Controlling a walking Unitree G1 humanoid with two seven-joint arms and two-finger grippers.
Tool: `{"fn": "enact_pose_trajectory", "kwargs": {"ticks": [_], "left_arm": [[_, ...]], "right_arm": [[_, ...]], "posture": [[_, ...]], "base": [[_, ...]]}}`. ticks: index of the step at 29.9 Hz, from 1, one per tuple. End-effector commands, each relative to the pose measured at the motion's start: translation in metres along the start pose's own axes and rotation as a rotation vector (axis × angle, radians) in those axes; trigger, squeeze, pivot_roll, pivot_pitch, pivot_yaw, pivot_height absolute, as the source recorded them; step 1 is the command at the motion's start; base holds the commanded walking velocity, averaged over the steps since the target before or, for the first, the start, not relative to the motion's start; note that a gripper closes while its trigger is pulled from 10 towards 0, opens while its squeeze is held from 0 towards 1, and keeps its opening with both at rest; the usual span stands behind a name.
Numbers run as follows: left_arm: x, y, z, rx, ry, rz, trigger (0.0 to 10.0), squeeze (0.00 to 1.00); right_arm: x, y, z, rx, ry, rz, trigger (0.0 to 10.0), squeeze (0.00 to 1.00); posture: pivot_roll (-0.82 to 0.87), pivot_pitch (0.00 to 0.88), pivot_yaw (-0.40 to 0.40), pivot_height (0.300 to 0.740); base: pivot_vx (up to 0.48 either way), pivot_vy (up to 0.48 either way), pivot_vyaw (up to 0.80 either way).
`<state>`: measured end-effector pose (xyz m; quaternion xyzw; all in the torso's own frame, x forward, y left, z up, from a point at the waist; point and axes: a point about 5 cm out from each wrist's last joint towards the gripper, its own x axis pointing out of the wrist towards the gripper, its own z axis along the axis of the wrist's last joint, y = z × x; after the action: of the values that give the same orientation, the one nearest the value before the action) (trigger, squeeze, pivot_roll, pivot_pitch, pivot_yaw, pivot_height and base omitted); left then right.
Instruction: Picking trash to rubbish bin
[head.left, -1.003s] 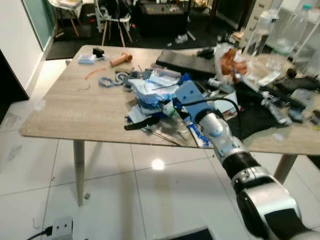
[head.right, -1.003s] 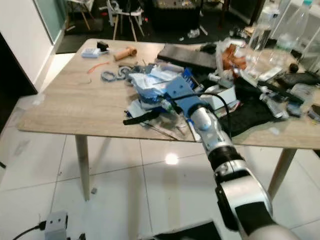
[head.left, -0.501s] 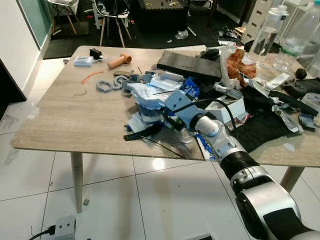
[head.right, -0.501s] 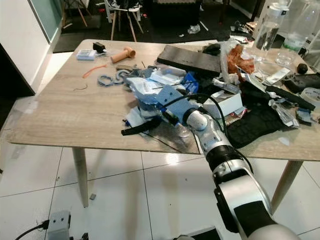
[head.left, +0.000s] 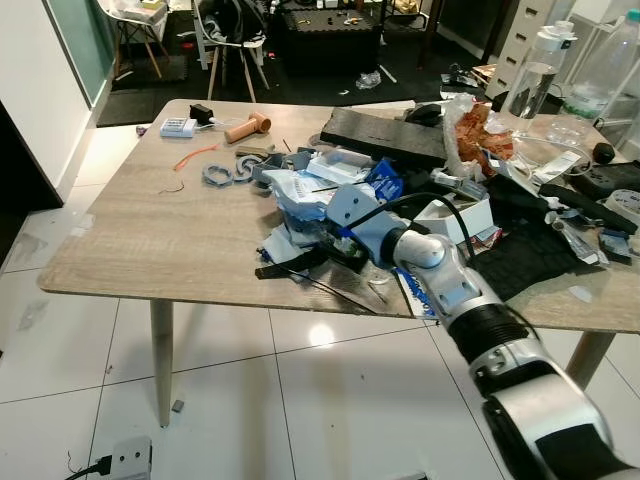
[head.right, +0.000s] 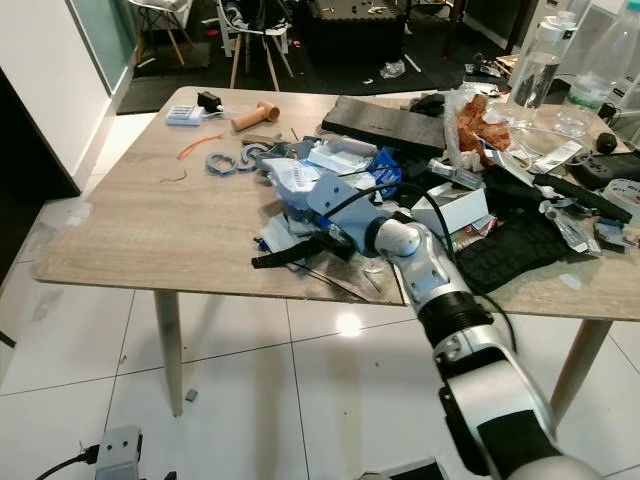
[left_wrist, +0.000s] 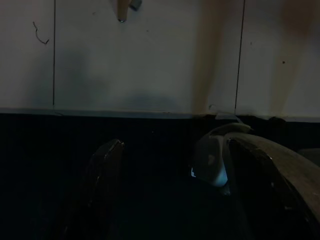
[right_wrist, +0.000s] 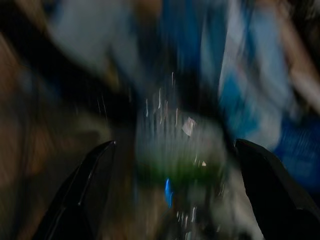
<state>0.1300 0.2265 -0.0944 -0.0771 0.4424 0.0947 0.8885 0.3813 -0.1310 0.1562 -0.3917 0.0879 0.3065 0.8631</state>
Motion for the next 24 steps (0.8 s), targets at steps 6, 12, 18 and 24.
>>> {"fn": "enact_pose_trajectory", "kwargs": {"ticks": [6, 12, 18, 24], "left_arm": [[-0.001, -0.003, -0.006, 0.019, 0.029, -0.006, 10.0, 0.0], [-0.002, -0.002, -0.009, 0.015, 0.034, -0.003, 10.0, 0.0], [-0.002, -0.002, -0.009, 0.011, 0.033, -0.003, 10.0, 0.0], [-0.002, -0.002, -0.009, 0.004, 0.03, -0.001, 10.0, 0.0]], "right_arm": [[-0.001, 0.008, -0.018, -0.013, 0.113, 0.026, 10.0, 0.0], [-0.004, 0.004, -0.027, -0.093, 0.19, -0.031, 10.0, 0.0], [0.001, 0.009, -0.028, -0.029, 0.173, -0.052, 7.3, 0.0], [0.002, 0.01, -0.031, 0.027, 0.177, -0.084, 0.0, 0.0]], "posture": [[0.02, 0.039, 0.012, 0.74], [0.03, 0.045, 0.014, 0.74], [0.03, 0.047, 0.009, 0.74], [0.03, 0.049, 0.009, 0.74]], "base": [[0.0, 0.0, 0.0], [0.0, 0.0, 0.0], [0.0, 0.0, 0.0], [0.0, 0.0, 0.0]]}}
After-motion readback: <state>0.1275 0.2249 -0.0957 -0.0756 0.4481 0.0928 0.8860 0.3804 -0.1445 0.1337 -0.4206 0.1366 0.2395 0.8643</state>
